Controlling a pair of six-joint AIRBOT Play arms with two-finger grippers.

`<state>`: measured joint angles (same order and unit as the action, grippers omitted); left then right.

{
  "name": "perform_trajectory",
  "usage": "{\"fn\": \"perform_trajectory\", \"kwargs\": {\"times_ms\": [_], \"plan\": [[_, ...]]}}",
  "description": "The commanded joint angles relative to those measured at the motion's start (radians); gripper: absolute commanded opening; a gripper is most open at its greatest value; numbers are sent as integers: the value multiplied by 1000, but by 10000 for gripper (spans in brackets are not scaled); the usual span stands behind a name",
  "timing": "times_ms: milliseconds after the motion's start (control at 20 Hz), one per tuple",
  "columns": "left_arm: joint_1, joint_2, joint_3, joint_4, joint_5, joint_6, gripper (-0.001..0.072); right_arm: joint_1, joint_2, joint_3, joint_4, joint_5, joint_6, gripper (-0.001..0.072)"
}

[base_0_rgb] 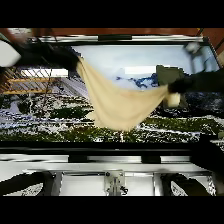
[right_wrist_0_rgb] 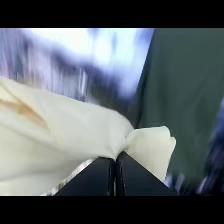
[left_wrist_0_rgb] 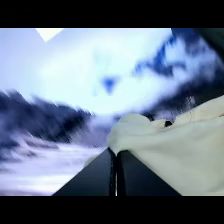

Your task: Fold the shirts.

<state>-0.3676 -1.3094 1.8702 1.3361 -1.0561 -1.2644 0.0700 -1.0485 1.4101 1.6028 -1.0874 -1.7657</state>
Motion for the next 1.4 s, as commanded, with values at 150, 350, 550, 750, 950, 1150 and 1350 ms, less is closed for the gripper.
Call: {"fn": "perform_trajectory", "kwargs": {"times_ms": [150, 350, 550, 750, 950, 1150, 1350], "plan": [[65, 216, 253, 183, 236, -103, 26, 2, 162, 414, -12, 266, 4, 66], [126, 362, 38, 183, 38, -159, 26, 2, 198, 425, 61, 256, 11, 66], [106, 362, -53, 169, -215, -159, 27, 2, 166, 424, 101, 371, 10, 66], [93, 362, -239, 91, -250, -162, 27, 2, 19, 424, 149, 420, 11, 66], [93, 363, -491, 24, -266, -171, 27, 2, -240, 424, 314, 504, 10, 66], [93, 363, -700, 24, -257, -182, 26, 3, -499, 424, 544, 418, 16, 67], [93, 362, -789, -8, -244, -223, 27, -3, -655, 424, 540, 91, 87, 378]]}}
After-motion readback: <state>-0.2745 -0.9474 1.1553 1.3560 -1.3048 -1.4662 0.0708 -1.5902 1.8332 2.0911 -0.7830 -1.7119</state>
